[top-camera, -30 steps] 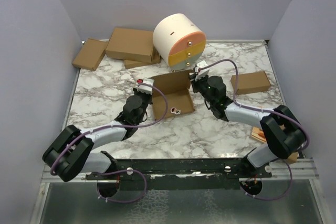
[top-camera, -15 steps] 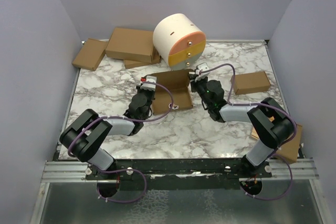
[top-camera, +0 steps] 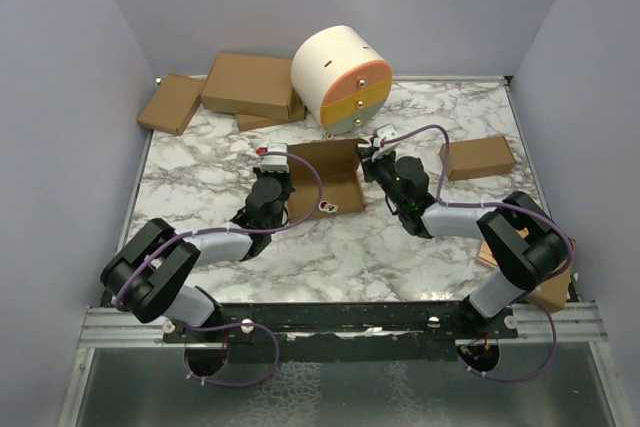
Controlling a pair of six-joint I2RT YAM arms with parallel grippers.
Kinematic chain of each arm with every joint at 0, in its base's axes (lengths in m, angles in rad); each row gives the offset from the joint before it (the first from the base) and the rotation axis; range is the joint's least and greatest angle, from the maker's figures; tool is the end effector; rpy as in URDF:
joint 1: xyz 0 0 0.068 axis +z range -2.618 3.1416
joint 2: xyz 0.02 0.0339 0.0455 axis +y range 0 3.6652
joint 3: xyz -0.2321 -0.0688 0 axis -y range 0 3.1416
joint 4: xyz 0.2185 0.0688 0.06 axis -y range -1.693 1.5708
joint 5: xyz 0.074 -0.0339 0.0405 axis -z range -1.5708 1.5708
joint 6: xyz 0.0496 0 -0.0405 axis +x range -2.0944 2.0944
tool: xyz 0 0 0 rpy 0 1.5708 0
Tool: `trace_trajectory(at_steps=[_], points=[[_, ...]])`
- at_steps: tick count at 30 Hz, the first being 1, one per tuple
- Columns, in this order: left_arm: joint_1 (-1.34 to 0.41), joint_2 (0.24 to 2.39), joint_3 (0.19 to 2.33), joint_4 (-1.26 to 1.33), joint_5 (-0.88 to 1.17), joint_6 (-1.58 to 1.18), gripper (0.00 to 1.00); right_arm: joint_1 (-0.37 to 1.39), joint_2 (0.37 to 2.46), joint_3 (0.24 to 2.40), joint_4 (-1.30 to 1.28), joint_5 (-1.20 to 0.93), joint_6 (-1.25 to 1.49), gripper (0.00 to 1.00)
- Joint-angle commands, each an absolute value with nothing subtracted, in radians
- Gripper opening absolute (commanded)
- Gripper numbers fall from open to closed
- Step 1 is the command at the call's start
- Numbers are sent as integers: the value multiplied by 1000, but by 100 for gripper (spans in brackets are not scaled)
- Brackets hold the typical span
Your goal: Fold the paper box
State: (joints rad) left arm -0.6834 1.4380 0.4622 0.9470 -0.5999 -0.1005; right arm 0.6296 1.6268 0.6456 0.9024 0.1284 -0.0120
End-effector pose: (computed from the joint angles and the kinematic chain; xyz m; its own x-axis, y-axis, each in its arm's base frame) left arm 0.2319 -0.1528 0.1929 -0.0306 -0.0819 -0.9962 0.0809 0.9932 -0.0841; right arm 0.2682 0.1875 0.1873 -0.0579 -0.0569 -0.9967 -0.4815 0.8762 -0.0220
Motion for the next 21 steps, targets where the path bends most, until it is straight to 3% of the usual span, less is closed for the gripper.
trace_trajectory(at_steps=[1, 9, 21], points=[[-701, 1407, 485, 840, -605, -165, 0, 659, 1586, 623, 812, 58, 17, 1], [-703, 1433, 502, 804, -604, -166, 0, 686, 1557, 586, 743, 49, 40, 1], [-705, 1423, 447, 944, -608, -117, 0, 767, 1594, 590, 859, 132, 31, 2]])
